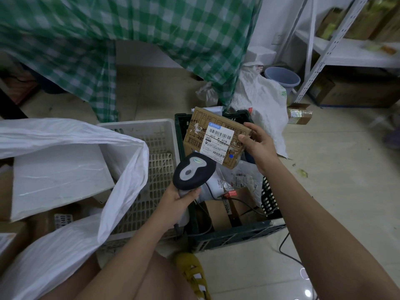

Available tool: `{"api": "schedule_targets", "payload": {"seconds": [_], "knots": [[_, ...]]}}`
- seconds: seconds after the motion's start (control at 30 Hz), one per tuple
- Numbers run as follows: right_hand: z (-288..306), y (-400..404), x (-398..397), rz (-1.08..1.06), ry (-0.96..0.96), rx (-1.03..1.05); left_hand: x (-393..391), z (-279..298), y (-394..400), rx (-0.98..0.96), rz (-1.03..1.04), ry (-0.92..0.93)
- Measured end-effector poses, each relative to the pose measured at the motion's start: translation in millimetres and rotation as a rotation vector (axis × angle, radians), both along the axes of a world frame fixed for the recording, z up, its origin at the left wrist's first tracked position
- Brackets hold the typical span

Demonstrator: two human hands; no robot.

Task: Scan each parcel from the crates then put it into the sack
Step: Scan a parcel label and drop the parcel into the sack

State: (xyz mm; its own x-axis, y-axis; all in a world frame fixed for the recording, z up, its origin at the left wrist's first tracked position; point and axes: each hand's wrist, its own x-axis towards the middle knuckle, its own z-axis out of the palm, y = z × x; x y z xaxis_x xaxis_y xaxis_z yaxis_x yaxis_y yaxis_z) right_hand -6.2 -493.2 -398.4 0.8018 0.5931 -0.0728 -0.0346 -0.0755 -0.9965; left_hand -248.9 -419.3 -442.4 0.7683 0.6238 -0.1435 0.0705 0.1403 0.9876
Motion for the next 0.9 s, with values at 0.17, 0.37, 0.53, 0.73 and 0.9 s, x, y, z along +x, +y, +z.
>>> {"api": "schedule_targets", "payload": {"seconds": [0.17, 0.37, 0.53, 0.73, 0.9], "knots": [[33.8, -9.6, -18.9, 0.028, -0.015, 0.133, -10.5, 27.7, -13.7, 0.032, 0.035, -0.093], [101.7, -13.8, -66.1, 0.116, -0.032, 0.296, -43.2, 95.4, -15.4, 0.167, 0.194, -0.224], [140.9, 2.0, -121.8, 0.235, -0.069, 0.320, -98.5, 138.2, -5.6, 0.164, 0.357, -0.339], [159.0, 37.8, -194.1, 0.487, -0.243, 0.239, -174.9, 157.8, 16.5, 0.196, 0.680, -0.299], [146.1, 76.3, -241.1, 0.714, -0.634, 0.078, -219.8, 156.7, 36.5, 0.125, 0.868, -0.274]]}}
